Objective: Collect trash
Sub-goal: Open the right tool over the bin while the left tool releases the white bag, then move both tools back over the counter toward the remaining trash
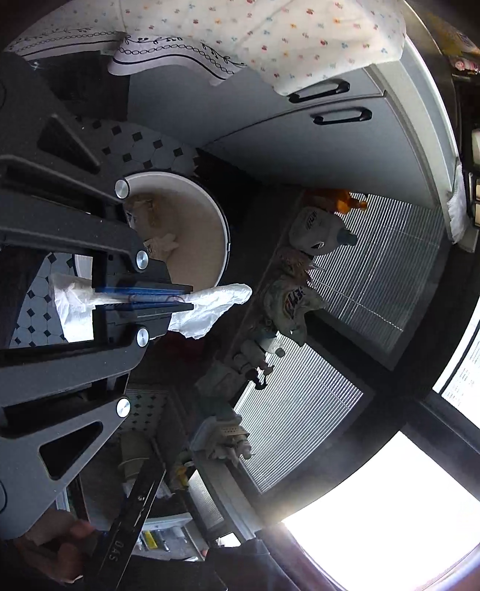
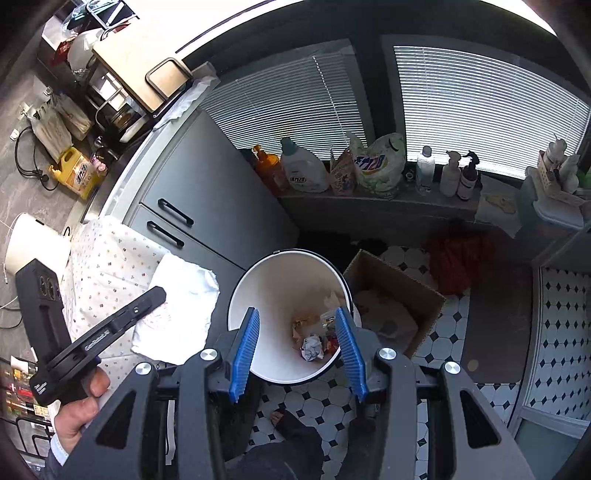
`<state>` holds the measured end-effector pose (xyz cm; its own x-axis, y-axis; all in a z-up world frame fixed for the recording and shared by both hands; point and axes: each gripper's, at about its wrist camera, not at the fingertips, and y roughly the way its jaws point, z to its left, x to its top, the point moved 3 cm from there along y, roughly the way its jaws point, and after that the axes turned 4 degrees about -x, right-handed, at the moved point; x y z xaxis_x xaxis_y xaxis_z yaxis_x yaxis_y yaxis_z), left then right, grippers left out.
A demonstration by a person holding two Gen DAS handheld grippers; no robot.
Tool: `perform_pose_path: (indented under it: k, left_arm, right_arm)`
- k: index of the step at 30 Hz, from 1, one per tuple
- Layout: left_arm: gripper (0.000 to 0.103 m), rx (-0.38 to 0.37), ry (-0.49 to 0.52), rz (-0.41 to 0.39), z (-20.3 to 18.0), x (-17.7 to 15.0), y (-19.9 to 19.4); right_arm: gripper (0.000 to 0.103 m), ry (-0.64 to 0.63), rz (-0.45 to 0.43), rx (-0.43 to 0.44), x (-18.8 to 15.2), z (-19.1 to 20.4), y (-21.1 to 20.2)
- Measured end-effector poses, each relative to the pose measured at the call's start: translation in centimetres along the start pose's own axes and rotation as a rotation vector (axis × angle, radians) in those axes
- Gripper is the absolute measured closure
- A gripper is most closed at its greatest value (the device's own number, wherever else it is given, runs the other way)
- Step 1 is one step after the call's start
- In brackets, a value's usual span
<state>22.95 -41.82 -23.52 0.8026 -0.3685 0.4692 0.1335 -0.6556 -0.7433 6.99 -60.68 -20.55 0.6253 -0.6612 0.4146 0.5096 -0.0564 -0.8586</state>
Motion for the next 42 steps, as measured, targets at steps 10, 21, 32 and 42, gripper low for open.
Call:
perform_pose_path:
  k: [10,21,32,42]
  left_arm:
    - [0.097,-0.001,-0.080,0.079,1.9,-0.4,6.1]
    - [0.038,0.045,-0.098,-0.009,3.4,0.5,0.4]
    - [0.013,0.193,-0.169,-0.193,8.4,1.3,-11.8]
    - [0.006,0.360,-0.307,-0.381,14.8,-0.6,-24.2]
  right_arm:
    - [0.059,0.011,0.012,-0.035,-1.4,-1.7,-0.7]
    - [0.041,-0.021,0.008,0.022,-0.3,1.5,0.7]
    - [0.026,-0.169,0.012,0.139,1.6,11.2,2.3]
    - [0.008,-0.365,-0.003,0.291,2.0,23.7,1.9]
